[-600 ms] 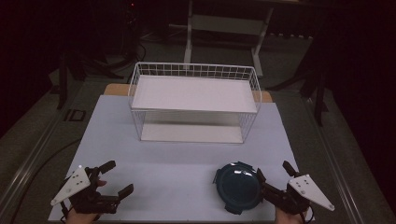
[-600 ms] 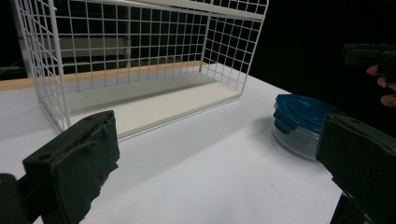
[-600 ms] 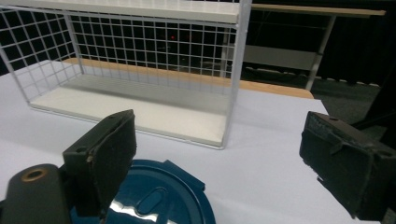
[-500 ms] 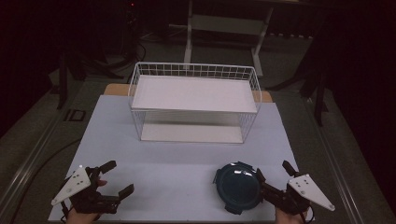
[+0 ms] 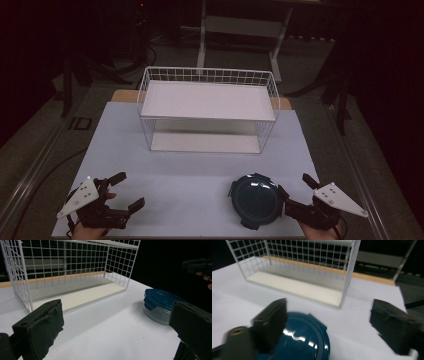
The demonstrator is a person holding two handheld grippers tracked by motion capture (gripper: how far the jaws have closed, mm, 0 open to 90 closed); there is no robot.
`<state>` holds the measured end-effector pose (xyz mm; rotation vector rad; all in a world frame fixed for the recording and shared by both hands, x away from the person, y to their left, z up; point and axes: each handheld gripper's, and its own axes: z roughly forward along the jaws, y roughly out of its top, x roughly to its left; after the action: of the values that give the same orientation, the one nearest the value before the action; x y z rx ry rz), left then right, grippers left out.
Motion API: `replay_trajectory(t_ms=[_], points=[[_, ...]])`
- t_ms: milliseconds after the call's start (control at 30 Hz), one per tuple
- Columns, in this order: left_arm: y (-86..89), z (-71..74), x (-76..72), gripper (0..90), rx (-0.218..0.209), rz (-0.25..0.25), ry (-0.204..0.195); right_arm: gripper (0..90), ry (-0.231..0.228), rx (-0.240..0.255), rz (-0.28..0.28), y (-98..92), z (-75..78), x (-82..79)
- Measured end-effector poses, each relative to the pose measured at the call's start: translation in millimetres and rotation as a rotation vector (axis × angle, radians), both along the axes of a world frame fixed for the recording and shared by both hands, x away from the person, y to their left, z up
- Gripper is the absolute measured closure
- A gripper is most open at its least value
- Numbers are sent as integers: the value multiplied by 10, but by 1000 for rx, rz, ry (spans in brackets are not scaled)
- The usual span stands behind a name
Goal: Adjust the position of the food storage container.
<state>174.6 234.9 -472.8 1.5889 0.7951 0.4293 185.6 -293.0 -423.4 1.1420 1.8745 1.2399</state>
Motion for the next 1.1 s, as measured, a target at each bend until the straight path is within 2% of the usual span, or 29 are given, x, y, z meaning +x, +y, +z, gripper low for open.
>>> replay_trajectory(t_ms=[33, 100, 133, 233, 267, 367, 433, 567, 700, 867, 1100], points=[[0, -1, 2, 0, -2, -2, 1, 263, 26, 3, 4, -42, -40, -13], [0, -4, 9, 0, 0, 1, 3, 398, 64, -6, 19, -85, -107, -31], [0, -6, 10, 0, -3, 0, 6, 424, 72, -12, 15, -97, -136, -41], [-7, -5, 12, 0, 0, 3, 6, 577, 122, -28, 20, -151, -246, -68], [-5, -4, 11, 0, 6, 0, 4, 663, 140, -28, 25, -170, -282, -77], [-14, -6, 11, 0, 12, -2, 5, 760, 218, -27, 56, -212, -404, -76], [-20, -13, 24, 0, 14, -2, 9, 822, 245, -41, 65, -232, -476, -82], [-27, -24, 41, 0, 12, -4, 14, 896, 296, -62, 76, -293, -589, -80], [-32, -27, 44, 0, 15, -7, 16, 900, 333, -69, 104, -300, -662, -82], [-31, -30, 44, 0, 15, -7, 18, 900, 353, -67, 122, -275, -682, -65], [-46, -33, 44, 0, 19, -13, 20, 900, 366, -58, 111, -246, -694, -25]])
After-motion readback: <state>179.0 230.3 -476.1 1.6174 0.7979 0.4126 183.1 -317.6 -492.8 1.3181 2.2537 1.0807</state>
